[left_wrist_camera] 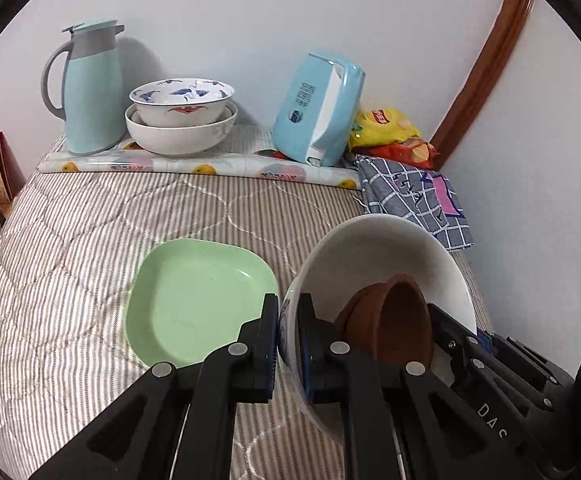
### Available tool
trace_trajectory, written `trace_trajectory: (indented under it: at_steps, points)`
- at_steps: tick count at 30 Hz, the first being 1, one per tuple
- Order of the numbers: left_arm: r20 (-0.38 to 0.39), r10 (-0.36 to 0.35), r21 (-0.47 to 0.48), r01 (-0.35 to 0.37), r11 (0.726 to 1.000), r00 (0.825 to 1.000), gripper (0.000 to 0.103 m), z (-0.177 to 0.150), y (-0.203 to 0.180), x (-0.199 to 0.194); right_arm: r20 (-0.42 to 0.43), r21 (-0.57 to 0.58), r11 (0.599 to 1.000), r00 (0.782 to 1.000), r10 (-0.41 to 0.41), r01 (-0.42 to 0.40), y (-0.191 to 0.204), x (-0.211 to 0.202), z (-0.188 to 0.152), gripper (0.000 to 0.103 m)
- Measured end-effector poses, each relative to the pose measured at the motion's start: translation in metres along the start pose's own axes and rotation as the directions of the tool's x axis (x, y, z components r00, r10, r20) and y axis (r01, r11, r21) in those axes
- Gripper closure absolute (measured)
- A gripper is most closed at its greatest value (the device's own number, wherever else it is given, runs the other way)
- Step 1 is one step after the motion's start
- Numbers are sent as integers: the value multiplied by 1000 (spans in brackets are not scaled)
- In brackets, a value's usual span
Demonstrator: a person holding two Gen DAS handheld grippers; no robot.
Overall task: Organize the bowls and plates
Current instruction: 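Carry the white bowl with both grippers and lower it onto the green plate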
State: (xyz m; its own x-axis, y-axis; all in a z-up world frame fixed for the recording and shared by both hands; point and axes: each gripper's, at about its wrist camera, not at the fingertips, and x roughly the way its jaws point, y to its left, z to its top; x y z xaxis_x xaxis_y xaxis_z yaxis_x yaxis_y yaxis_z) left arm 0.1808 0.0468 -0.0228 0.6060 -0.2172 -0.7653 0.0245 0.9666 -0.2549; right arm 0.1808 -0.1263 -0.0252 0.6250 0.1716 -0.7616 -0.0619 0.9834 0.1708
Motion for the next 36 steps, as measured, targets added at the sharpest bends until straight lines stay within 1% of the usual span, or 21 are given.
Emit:
trace_trajectory:
  at_steps: [2,16,28,36]
  points:
    - [2,-2,-5,2,1000,1000,93,2,5,0,7,-15,1000,1000,-5,5,5,1,1,94]
    - [0,11,-32,-11,999,1000,93,11,36,5,-12,-27,999,1000,19,-19,31,19,9,94]
    - [-14,9,-40,-9,999,1000,93,22,52,19,-25,-22,1000,999,21,-21,42,38,16,94]
    - [-38,4,-51,-6,999,999,93,20,60,34,-51,-18,1000,999,15,-16,42,55,15,94]
